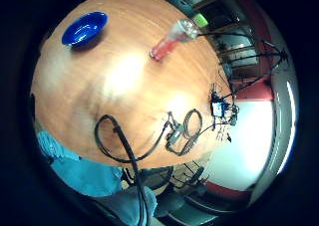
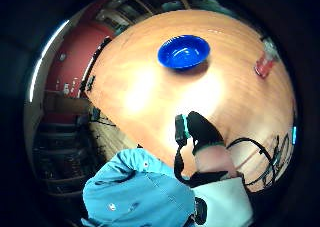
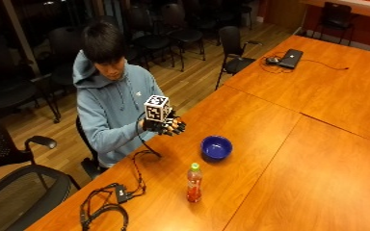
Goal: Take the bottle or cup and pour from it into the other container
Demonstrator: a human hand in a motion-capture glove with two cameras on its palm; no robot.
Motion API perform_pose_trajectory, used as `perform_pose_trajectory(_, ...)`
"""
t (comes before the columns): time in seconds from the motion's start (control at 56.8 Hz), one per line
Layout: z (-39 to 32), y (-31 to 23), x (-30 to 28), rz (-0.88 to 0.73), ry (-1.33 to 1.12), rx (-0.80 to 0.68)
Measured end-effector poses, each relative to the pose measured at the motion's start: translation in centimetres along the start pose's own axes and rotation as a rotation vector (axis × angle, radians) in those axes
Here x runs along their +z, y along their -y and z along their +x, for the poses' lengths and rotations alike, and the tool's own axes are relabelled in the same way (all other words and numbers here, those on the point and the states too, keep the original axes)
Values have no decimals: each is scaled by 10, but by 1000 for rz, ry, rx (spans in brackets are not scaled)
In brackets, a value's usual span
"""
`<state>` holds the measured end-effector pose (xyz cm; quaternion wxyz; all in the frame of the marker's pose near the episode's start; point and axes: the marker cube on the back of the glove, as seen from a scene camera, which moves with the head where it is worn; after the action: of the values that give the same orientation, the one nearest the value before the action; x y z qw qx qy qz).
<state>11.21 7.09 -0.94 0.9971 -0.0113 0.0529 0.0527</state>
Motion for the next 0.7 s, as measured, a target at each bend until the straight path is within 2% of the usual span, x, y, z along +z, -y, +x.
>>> perform_pose_trajectory(0.053, 5, -6, 2, 5, 73, 68)
perform_pose_trajectory(0.317, 71, -22, 12, 120, 62, 156)
perform_pose_trajectory(0.704, 171, -1, 31, 345, 105, 231)
